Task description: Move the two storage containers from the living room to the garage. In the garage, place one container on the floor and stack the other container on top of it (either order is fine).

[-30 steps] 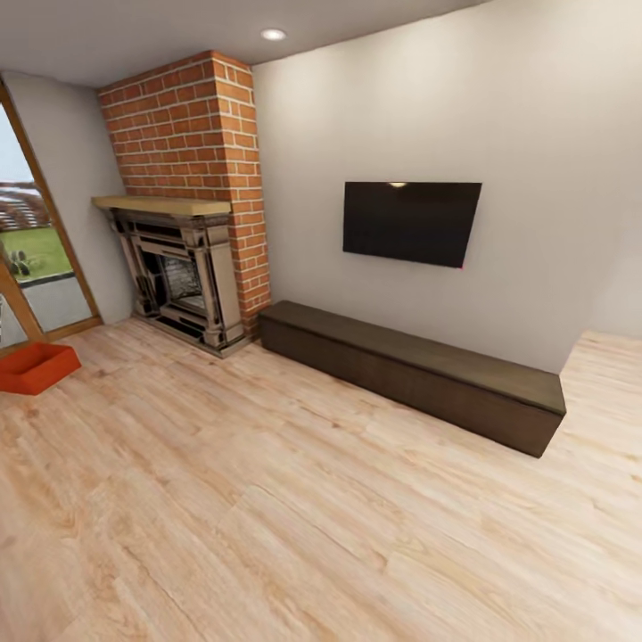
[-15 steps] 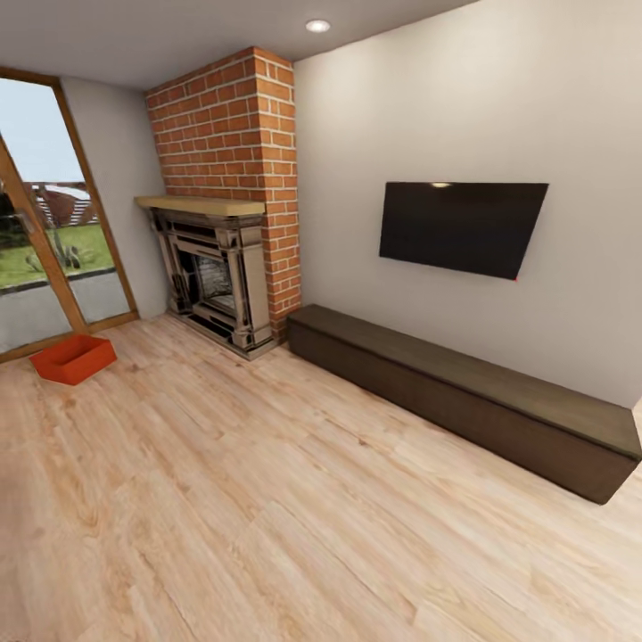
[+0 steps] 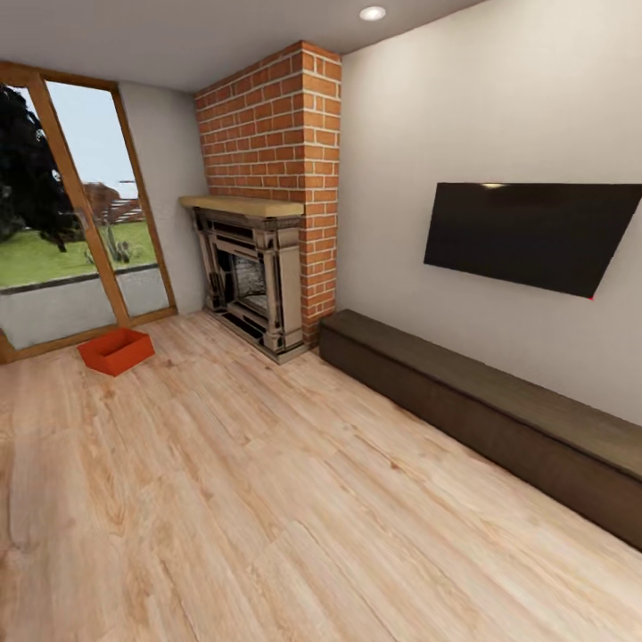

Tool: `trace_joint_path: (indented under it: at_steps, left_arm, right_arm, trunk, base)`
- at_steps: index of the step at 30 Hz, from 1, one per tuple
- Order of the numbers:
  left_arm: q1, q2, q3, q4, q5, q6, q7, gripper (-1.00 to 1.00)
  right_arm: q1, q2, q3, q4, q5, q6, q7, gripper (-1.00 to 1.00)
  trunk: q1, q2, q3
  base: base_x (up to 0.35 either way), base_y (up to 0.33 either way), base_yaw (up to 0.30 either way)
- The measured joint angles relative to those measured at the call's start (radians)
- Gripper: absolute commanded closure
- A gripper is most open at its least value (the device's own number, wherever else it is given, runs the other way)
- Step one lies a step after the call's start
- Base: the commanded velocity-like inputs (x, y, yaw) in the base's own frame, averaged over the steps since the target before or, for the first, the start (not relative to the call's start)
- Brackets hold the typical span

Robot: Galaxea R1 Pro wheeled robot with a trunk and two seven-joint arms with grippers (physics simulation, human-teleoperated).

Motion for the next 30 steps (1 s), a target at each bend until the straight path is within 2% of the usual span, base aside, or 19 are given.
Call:
trace_joint_path:
  at_steps: [30]
  left_arm:
    - [0.0,0.0,0.0,0.0,0.0,0.0,0.0,-1.0]
  right_arm:
    - [0.0,0.0,0.0,0.0,0.0,0.001,0.0,-1.0]
  trunk:
    - [0.0,0.0,0.0]
  base:
    - [0.337,0.0,0.251]
